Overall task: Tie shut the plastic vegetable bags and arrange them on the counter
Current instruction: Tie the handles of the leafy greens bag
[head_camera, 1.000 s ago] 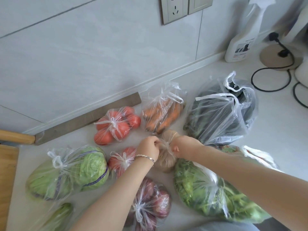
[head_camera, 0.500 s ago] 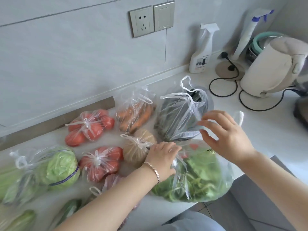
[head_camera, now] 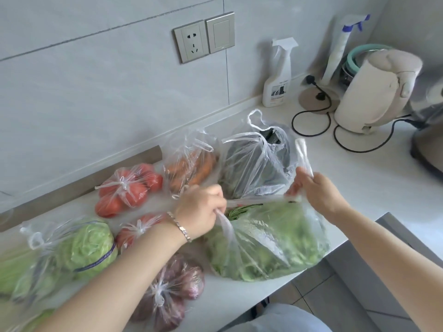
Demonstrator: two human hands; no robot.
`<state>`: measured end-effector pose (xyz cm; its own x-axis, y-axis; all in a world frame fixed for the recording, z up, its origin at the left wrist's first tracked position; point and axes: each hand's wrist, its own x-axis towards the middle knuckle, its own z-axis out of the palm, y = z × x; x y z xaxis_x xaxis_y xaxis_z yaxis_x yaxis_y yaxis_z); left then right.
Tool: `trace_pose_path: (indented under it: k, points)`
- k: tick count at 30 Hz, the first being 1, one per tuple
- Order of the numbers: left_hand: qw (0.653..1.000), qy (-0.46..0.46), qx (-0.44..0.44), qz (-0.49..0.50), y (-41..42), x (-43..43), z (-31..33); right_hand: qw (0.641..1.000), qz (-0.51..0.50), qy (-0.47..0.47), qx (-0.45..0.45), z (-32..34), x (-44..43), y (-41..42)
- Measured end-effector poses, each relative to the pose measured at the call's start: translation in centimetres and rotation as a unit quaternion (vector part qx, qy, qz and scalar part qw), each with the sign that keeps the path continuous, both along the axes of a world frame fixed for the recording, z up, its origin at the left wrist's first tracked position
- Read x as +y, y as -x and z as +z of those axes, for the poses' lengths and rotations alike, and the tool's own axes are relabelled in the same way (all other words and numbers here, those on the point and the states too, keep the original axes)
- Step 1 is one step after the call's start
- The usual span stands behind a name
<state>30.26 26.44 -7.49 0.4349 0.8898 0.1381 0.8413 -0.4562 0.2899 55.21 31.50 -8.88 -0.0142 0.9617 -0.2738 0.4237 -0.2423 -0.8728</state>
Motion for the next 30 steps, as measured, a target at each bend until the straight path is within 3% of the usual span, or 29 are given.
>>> trace_pose_path:
  k: [3,6,8,10,11,13,14,17,18,20,23,25,26,28,30]
  points:
    - [0.989,-0.127,-0.059,0.054,1.8,1.2,0.5,0.98,-0.088,-0.039,0.172,0.8,1.5,0.7]
    - [0.945,-0.176,-0.185,0.206,1.8,0.7,-0.3,0.968,-0.12,-0.026,0.218,0.2,2.4,1.4]
    - [0.903,-0.084,-0.303,0.293,0.9,-0.7,-1.3,0.964,-0.131,-0.006,0.232,-0.8,2.8,1.2]
    - [0.861,0.118,-0.395,0.297,0.4,-2.1,-2.6,0.962,-0.132,0.013,0.239,-1.3,2.8,0.6]
    - [0.854,0.213,-0.392,0.268,0.3,-2.7,-3.2,0.966,-0.121,0.014,0.23,-1.5,2.8,0.2]
    - [0.877,0.335,-0.286,0.193,0.1,-3.7,-4.1,0.983,-0.033,-0.012,0.181,-1.5,2.2,-0.8]
    - [0.9,0.346,-0.206,0.166,-0.3,-3.9,-4.4,0.988,0.039,-0.025,0.15,-1.4,1.9,-1.4]
    - [0.956,0.258,-0.029,0.14,-2.4,-3.1,-4.9,0.967,0.25,-0.043,0.03,-2.6,1.0,-3.2]
    - [0.964,0.228,-0.017,0.138,-3.1,-2.7,-5.1,0.951,0.3,-0.061,-0.036,-3.3,0.7,-3.7]
    - [0.974,0.163,-0.105,0.114,-4.0,-2.0,-5.6,0.919,0.357,-0.106,-0.132,-4.7,0.0,-4.3]
    - [0.968,0.114,-0.215,0.063,-4.4,-1.6,-6.5,0.936,0.307,-0.154,-0.079,-6.2,-0.3,-4.3]
    - [0.916,0.18,-0.349,0.079,-5.3,-1.8,-5.9,0.972,0.211,-0.079,0.065,-5.3,-0.5,-3.2]
    - [0.858,0.242,-0.441,0.106,-5.8,-2.0,-5.2,0.975,0.17,-0.034,0.138,-4.9,-0.4,-2.6]
    - [0.705,0.334,-0.605,0.158,-6.6,-1.9,-4.8,0.967,0.093,0.043,0.233,-5.0,0.2,-1.8]
    - [0.612,0.342,-0.692,0.171,-7.4,-1.3,-4.7,0.95,0.054,0.101,0.29,-5.1,0.6,-1.2]
